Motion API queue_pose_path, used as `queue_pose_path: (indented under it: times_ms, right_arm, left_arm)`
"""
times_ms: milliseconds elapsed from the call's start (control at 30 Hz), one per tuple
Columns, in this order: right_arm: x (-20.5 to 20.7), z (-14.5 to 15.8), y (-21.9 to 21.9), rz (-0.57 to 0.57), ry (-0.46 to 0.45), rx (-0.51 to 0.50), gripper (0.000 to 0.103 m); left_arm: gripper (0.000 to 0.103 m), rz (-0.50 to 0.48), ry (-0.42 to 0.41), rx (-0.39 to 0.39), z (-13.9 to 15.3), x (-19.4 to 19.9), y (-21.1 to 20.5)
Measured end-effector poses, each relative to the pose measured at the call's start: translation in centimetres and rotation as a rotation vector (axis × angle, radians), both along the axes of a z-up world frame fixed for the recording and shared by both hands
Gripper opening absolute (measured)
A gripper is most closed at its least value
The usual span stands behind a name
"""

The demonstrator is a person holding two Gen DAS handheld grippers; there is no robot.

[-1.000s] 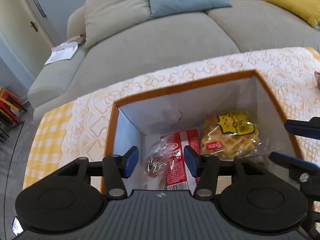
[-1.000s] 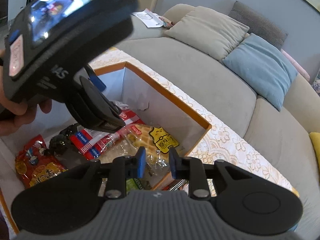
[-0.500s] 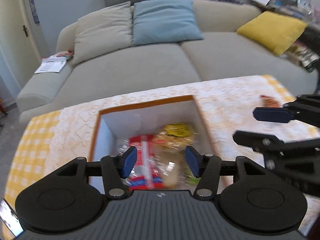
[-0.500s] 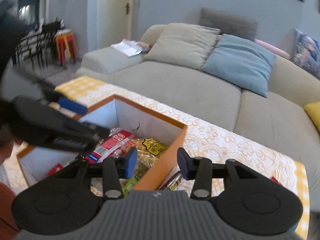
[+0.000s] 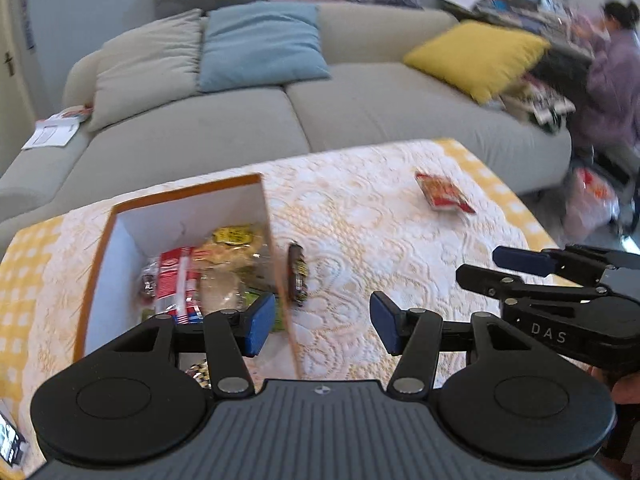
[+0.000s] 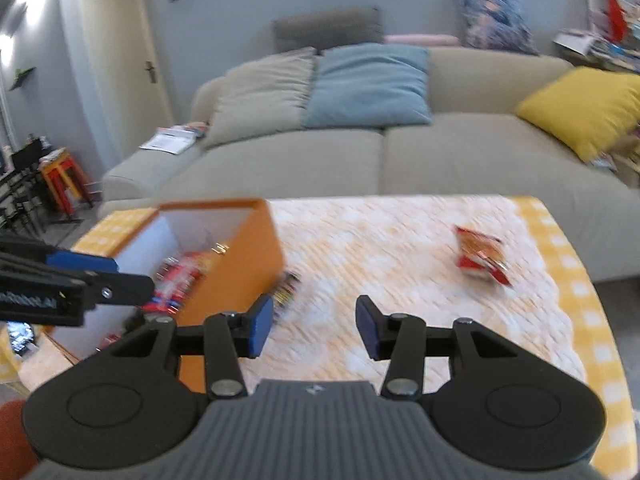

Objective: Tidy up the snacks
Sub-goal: 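Withdraw both grippers from the box toward the remaining snacks, then grasp the dark sausage stick with the left gripper while the right grasps the red spicy-strip bag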

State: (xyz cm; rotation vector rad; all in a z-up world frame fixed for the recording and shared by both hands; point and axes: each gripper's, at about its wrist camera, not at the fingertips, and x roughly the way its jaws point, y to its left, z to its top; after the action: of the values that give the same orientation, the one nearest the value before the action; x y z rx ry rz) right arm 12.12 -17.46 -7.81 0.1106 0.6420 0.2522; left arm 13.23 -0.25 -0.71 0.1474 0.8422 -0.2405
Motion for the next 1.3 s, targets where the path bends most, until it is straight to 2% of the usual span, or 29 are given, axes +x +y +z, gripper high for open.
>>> queue_pose_path:
  times_ms: [133, 267, 367, 433, 600, 800, 967, 1033, 1200, 1300]
  right_arm:
    - [0.4, -1.0, -2.2, -0.018, 0.011, 0.024, 0.045]
    - [1.5, -2.3, -3.6, -0.021, 0.022, 0.03, 0.045]
    - [2.5, -3.5, -4.6, -0.032, 0.006, 0.017, 0.045]
    - [3.3, -4.5, -5.1, -0.043, 0.003, 0.007, 0.045]
    - [5.4, -7.2, -5.9, -0.03, -0.01, 0.001, 0.045]
    - [7.5, -8.4, -6.4, -0.03, -0.011, -0.007, 0.045]
    - [8.8, -8.7, -7.8, -0.061, -0.001, 0.044, 0.045]
    - [9.2, -8.9, -8.3, -0.074, 0.003, 0.063, 0.045]
    - [10.0, -8.9, -9.4, -0.113, -0.001, 0.083, 0.045]
    - [10.3, -8.9, -10.0, -0.148, -0.018, 0.074, 0.045]
  left_arm:
    - [0.065, -0.03, 0.08, -0.004, -1.1, 2.2, -1.5]
    - [0.065, -0.043, 0.138, 0.051, -2.1, 4.9, -3.3]
    - [0.064, -0.076, 0.165, 0.138, -3.3, 6.8, -5.0]
    - [0.055, -0.082, 0.202, 0.192, -4.4, 8.3, -6.0]
    - [0.055, 0.009, 0.323, 0.241, -7.1, 13.0, -6.4]
    - [0.055, 0.097, 0.424, 0.322, -10.4, 17.3, -6.5]
    - [0.049, 0.058, 0.413, 0.479, -12.3, 18.3, -8.4]
    - [0.043, 0.062, 0.433, 0.539, -13.3, 18.8, -8.9]
    - [0.043, 0.065, 0.458, 0.67, -15.7, 19.5, -10.0]
    - [0.043, 0.084, 0.478, 0.691, -16.8, 20.0, -9.9]
